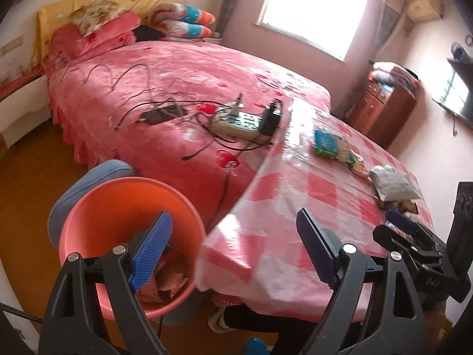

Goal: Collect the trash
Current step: 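Move both open tools back over the remaining trash on the table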

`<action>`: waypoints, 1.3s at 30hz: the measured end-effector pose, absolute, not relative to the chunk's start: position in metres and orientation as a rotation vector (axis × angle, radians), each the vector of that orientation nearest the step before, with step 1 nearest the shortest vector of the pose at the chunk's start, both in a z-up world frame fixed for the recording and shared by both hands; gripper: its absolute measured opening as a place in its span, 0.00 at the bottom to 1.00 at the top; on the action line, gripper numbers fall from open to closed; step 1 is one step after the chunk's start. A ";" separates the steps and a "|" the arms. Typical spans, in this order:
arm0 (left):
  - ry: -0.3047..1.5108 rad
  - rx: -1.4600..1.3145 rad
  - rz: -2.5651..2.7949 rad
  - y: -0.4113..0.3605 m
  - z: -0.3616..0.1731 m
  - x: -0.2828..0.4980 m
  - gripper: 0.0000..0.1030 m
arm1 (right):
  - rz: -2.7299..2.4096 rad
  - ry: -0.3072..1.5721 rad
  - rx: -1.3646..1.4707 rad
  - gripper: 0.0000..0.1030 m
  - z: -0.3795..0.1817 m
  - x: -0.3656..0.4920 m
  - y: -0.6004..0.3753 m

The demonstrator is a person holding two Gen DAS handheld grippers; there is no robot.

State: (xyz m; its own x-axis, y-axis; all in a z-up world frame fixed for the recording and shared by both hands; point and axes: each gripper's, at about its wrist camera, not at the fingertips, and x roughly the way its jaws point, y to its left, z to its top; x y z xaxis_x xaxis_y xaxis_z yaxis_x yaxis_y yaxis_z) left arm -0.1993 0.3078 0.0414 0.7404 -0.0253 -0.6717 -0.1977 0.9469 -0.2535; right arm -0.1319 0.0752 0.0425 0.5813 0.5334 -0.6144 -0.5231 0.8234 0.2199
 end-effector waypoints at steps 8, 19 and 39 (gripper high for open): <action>0.762 -0.259 0.040 0.263 0.054 -0.186 0.84 | 0.584 0.702 0.080 0.93 0.046 -0.124 0.036; 0.781 -0.191 -0.033 0.205 0.070 -0.171 0.84 | 0.513 0.651 0.123 0.93 0.056 -0.121 -0.012; 0.812 -0.447 -0.007 0.146 0.077 -0.046 0.84 | 0.320 0.634 0.564 0.93 0.048 -0.072 -0.180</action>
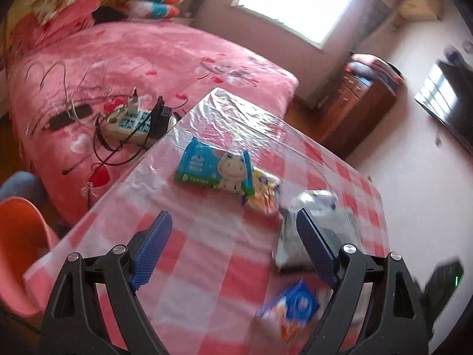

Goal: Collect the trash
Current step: 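Move both open tools back over the remaining trash on the table, then close the left tool on the blue cow-print wipes packet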

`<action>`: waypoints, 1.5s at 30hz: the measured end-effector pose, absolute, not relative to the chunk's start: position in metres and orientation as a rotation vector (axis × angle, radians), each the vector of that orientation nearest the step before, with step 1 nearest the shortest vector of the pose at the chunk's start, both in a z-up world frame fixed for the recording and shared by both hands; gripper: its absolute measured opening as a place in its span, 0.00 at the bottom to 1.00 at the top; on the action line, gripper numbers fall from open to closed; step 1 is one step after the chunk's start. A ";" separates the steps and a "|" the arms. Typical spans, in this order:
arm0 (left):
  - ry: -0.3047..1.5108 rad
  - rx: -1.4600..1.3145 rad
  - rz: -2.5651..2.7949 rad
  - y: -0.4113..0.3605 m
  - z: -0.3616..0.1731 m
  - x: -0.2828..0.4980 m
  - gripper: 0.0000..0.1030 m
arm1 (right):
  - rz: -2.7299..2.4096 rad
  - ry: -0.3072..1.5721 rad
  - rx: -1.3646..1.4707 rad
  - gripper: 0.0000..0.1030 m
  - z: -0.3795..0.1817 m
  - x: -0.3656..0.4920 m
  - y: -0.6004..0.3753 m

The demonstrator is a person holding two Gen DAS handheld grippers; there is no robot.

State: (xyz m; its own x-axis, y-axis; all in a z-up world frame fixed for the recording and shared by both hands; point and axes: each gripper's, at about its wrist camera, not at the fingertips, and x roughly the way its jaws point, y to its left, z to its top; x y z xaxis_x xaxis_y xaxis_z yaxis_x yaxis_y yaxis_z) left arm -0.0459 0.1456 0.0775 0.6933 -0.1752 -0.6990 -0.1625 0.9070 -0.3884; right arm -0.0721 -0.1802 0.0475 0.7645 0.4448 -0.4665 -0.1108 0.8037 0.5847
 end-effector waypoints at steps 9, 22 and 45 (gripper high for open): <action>0.860 -0.743 0.118 0.154 0.039 0.017 0.84 | 0.360 0.655 0.582 0.93 0.042 -0.067 -0.188; 0.885 -0.874 0.307 0.159 0.011 0.071 0.84 | 0.407 0.672 0.632 0.93 0.035 -0.067 -0.201; 0.976 -0.404 0.241 0.113 0.007 0.072 0.50 | 0.352 0.751 0.583 0.93 0.025 -0.064 -0.207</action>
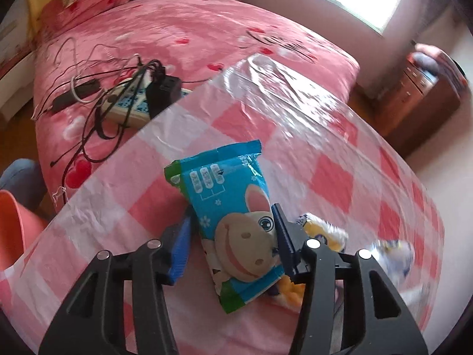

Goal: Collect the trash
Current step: 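Close the left tool on the blue cow-print wipes packet, then grasp the white milk carton with the right tool while the left tool holds the wipes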

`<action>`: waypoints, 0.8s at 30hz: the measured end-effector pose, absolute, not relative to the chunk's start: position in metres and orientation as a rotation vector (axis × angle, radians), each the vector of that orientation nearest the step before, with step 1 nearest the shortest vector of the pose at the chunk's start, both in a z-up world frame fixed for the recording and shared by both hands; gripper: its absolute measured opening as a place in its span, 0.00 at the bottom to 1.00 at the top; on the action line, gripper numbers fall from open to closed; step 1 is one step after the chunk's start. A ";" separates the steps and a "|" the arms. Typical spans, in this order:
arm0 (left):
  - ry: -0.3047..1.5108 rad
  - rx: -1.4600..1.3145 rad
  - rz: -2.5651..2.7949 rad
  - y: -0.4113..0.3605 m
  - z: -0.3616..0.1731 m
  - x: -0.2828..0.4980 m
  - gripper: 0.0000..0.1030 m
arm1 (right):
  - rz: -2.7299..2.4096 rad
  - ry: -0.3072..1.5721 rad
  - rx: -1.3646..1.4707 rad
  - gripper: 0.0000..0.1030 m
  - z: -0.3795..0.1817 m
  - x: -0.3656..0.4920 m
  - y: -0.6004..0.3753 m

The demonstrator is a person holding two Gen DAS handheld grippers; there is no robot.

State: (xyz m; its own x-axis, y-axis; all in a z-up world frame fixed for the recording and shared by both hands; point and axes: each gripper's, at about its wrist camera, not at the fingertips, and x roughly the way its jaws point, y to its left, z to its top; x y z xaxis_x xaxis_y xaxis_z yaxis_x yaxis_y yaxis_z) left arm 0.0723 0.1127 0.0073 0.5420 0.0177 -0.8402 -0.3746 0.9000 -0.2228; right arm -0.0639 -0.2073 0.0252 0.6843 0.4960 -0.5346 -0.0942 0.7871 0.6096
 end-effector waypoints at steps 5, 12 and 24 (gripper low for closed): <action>0.989 -0.346 0.148 0.104 0.008 0.049 0.45 | 0.367 0.794 0.551 0.93 0.020 -0.062 -0.200; 1.005 -0.319 0.045 0.096 0.009 0.013 0.44 | 0.380 0.802 0.496 0.93 0.020 -0.065 -0.187; 1.013 -0.316 -0.090 0.094 0.008 -0.036 0.43 | 0.465 0.852 0.473 0.93 0.018 -0.076 -0.170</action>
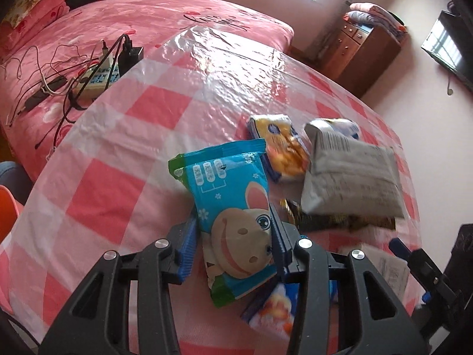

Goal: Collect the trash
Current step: 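Grasp the white milk carton with the right tool while the left tool holds the wipes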

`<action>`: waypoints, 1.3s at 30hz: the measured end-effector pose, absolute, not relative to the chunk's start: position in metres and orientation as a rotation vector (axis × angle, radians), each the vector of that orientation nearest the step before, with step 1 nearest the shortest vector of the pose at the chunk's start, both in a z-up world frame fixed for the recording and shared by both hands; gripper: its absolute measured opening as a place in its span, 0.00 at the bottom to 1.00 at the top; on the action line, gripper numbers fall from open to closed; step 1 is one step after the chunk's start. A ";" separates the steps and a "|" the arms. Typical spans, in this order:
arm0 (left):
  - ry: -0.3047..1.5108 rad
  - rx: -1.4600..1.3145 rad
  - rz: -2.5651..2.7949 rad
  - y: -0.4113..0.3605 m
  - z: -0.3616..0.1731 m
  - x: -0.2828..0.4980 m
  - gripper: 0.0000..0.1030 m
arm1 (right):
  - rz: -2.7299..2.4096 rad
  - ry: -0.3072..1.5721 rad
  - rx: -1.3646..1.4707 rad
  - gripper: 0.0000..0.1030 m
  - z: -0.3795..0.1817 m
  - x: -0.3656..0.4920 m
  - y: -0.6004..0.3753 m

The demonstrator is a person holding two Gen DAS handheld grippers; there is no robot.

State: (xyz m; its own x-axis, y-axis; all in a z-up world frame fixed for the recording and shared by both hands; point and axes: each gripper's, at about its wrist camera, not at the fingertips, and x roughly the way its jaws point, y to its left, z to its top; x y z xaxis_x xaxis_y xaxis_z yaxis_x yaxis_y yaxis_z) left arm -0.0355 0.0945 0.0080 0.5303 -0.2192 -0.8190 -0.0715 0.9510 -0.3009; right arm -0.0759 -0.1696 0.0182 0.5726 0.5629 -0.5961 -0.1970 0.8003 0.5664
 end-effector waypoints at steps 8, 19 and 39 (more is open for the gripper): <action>1.009 -0.340 -0.139 0.109 0.006 -0.056 0.43 | 0.514 0.863 0.334 0.94 0.024 -0.094 -0.135; 0.994 -0.344 -0.186 0.132 0.003 -0.071 0.43 | 0.545 0.886 0.072 0.93 0.021 -0.116 -0.088; 0.961 -0.480 -0.357 0.169 -0.005 -0.094 0.39 | 0.352 0.857 -0.063 0.63 0.017 -0.131 -0.071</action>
